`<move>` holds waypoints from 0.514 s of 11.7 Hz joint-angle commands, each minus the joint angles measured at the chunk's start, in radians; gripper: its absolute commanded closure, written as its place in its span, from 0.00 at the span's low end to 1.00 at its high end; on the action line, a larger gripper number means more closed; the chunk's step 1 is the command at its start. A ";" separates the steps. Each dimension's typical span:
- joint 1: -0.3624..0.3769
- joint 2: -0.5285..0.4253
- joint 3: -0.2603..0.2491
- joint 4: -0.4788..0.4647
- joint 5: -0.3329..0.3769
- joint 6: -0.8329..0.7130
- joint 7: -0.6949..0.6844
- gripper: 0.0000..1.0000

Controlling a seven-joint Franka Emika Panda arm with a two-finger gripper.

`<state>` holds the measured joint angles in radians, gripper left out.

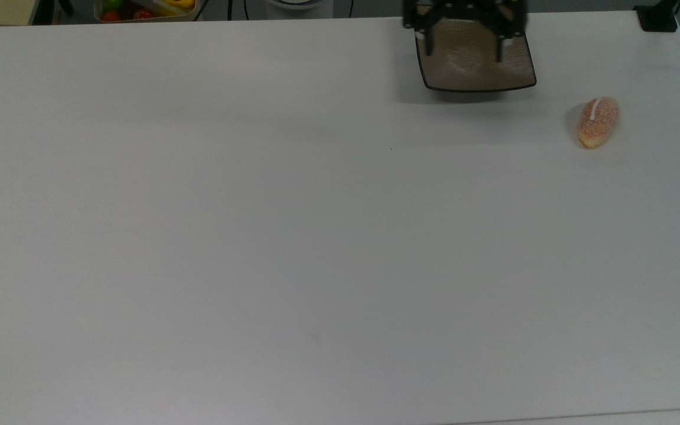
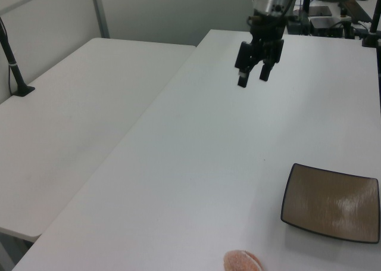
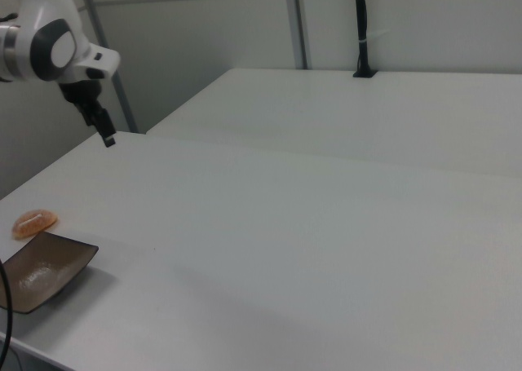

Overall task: Bread is placed on a ceramic plate
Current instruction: 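Move the open gripper over the table toward the bread roll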

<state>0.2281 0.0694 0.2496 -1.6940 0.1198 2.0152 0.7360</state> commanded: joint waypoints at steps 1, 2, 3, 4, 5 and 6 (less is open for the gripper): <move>0.098 0.048 0.042 -0.006 0.008 0.101 0.164 0.00; 0.140 0.078 0.045 -0.006 0.000 0.132 0.210 0.00; 0.187 0.108 0.045 -0.004 -0.005 0.173 0.253 0.00; 0.226 0.146 0.045 -0.004 -0.015 0.244 0.305 0.00; 0.264 0.182 0.045 -0.001 -0.046 0.294 0.354 0.00; 0.299 0.217 0.045 0.014 -0.080 0.325 0.400 0.00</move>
<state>0.4556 0.2134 0.3018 -1.7015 0.1013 2.2549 1.0318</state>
